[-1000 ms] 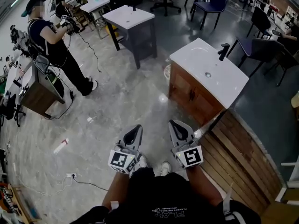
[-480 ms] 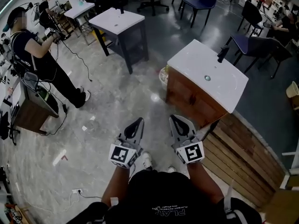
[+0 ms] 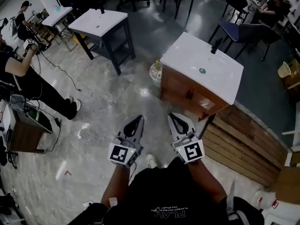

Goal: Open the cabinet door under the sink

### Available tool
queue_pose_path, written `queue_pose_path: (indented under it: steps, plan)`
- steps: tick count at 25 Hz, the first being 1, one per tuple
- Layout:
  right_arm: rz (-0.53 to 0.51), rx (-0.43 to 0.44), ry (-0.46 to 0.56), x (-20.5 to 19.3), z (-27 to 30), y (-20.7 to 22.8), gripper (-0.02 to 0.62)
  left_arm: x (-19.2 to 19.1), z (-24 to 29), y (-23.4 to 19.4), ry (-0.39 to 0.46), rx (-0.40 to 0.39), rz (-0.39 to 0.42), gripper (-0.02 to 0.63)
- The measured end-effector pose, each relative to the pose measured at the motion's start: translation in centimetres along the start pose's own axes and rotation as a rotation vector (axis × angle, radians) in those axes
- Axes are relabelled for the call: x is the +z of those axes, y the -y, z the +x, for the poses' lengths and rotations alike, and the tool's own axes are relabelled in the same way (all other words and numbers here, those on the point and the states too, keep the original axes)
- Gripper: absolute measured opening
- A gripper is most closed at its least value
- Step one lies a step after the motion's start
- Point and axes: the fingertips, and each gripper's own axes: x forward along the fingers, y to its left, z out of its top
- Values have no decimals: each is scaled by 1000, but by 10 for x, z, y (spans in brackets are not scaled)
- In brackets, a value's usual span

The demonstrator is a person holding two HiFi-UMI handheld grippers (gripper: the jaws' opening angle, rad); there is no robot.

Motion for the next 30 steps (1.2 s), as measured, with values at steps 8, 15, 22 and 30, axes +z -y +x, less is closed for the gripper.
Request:
queue_pose_path:
  steps: [8,15,22,30]
  plan:
    - [2,-63,-28,-22,4,38,25,-32,51,0,-54,-75,-78,21]
    - [38,-96,-64,-50,13,112,25,-51,129,18,-112,-118,-10,21]
    - [64,-101,-82,-81,26,175,25,-78,200,19,-169,-111,-11,21]
    - [149,-115,-108,-126,25,231,25,-117,261,33,-253,-110,26,21]
